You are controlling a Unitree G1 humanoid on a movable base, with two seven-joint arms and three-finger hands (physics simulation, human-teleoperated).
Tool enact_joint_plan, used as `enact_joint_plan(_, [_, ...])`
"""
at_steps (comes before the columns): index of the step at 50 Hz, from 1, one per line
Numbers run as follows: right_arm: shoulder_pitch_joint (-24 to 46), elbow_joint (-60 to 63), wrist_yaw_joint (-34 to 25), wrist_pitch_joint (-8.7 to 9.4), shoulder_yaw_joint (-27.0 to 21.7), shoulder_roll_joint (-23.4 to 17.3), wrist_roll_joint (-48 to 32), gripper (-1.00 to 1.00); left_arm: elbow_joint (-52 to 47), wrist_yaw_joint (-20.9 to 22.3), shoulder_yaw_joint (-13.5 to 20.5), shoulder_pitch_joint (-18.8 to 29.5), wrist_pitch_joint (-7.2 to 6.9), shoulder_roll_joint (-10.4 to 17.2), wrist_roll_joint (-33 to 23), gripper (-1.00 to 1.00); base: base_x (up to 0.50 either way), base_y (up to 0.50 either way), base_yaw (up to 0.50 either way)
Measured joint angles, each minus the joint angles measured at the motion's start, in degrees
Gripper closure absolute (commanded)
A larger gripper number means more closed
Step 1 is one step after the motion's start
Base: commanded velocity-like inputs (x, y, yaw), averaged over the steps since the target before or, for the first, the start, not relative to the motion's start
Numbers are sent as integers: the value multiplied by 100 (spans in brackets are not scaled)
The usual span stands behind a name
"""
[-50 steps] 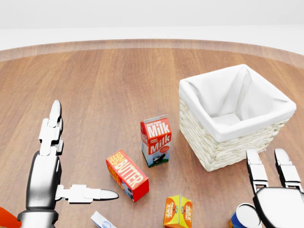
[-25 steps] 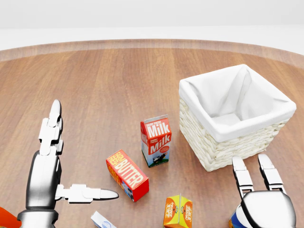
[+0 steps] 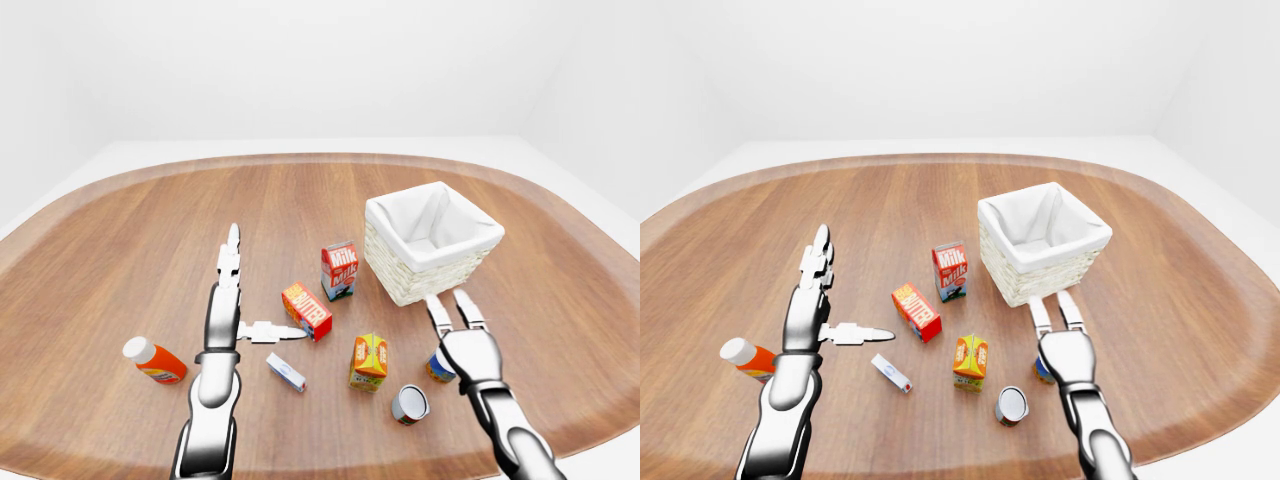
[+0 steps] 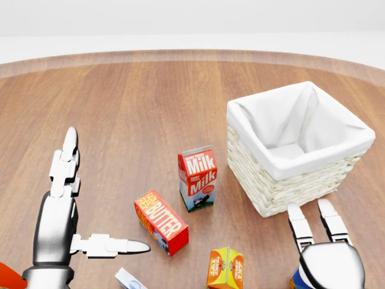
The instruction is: Pick up the alphabet soup and the tomato sauce, and put them in the basket.
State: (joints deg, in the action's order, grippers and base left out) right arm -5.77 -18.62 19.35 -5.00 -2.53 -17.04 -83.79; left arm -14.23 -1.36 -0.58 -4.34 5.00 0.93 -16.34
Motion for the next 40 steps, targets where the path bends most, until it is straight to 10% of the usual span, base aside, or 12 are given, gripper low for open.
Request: enact_joint_plan(40, [498, -1121, 451, 0, 334, -128, -8, -100, -19, 12, 2, 6, 0, 1, 3, -100, 0, 0, 0])
